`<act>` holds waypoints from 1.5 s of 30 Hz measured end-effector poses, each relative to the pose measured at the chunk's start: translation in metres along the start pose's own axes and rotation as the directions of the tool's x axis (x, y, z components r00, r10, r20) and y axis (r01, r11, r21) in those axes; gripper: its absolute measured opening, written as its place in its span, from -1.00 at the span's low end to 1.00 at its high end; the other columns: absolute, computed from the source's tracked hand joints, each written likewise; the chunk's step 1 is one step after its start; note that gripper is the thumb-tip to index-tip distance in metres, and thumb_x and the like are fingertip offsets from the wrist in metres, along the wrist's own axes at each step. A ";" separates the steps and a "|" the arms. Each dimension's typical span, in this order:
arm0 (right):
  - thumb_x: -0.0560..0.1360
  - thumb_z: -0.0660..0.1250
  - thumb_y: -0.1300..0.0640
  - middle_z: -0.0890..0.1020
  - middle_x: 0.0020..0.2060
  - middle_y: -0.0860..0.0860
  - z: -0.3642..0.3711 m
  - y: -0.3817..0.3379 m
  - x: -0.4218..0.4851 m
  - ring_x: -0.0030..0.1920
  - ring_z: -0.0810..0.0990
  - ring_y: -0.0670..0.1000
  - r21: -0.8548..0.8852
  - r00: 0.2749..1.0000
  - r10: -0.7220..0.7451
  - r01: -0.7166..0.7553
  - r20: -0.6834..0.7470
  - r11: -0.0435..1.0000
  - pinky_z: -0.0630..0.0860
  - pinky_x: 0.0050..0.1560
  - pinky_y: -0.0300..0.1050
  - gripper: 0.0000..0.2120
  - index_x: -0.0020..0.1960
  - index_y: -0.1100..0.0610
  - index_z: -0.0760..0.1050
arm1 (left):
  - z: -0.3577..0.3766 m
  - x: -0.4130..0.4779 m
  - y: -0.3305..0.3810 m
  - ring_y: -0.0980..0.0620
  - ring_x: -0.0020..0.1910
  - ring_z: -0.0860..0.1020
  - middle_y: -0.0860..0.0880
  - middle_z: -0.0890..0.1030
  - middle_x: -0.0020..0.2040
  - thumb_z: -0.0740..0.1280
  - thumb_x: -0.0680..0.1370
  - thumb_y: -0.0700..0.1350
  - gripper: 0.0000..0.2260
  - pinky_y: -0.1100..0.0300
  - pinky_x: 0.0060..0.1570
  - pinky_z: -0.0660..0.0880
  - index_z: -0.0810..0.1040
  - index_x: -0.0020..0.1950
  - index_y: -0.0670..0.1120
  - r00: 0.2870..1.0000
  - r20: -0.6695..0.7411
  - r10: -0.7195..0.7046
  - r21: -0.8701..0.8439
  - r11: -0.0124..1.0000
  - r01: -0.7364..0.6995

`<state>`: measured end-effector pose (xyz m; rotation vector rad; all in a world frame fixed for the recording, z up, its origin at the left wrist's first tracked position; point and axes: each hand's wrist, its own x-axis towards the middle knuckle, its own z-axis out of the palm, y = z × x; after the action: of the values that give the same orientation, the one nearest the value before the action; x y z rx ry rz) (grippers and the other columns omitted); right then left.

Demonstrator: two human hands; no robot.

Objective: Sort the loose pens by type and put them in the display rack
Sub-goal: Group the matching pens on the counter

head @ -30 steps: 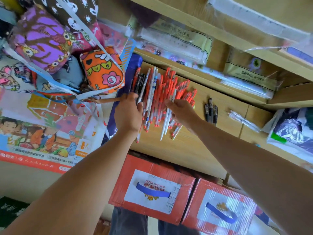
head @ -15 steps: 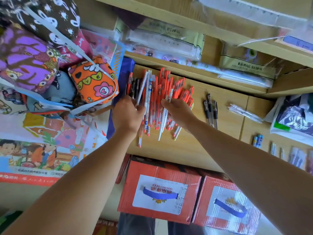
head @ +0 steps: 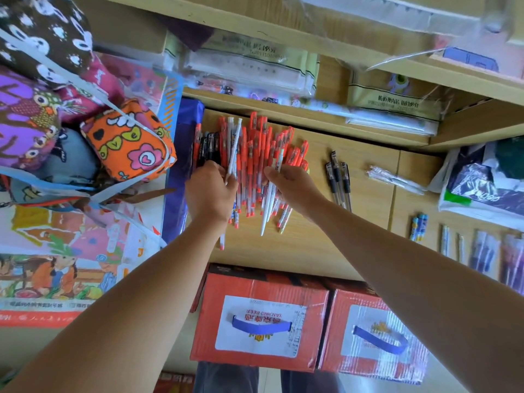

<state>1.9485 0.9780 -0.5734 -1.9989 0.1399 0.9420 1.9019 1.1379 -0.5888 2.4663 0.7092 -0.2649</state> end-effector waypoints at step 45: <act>0.67 0.07 0.04 0.64 -0.19 0.01 -0.042 0.035 -0.033 -0.13 0.56 -0.05 0.256 0.985 0.065 -0.022 -0.160 0.966 0.45 0.06 -0.09 -0.68 -0.05 0.12 0.55 | -0.005 -0.046 0.040 0.04 -0.47 0.61 0.00 0.64 -0.37 0.36 0.53 -0.19 -0.88 0.16 -0.41 0.57 0.58 -0.22 -0.10 0.915 0.309 0.261 -0.308 0.937 -0.163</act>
<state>1.9341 0.9166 -0.5621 -1.8399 0.3815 0.7413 1.8850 1.0922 -0.5510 2.1297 0.2973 -0.4677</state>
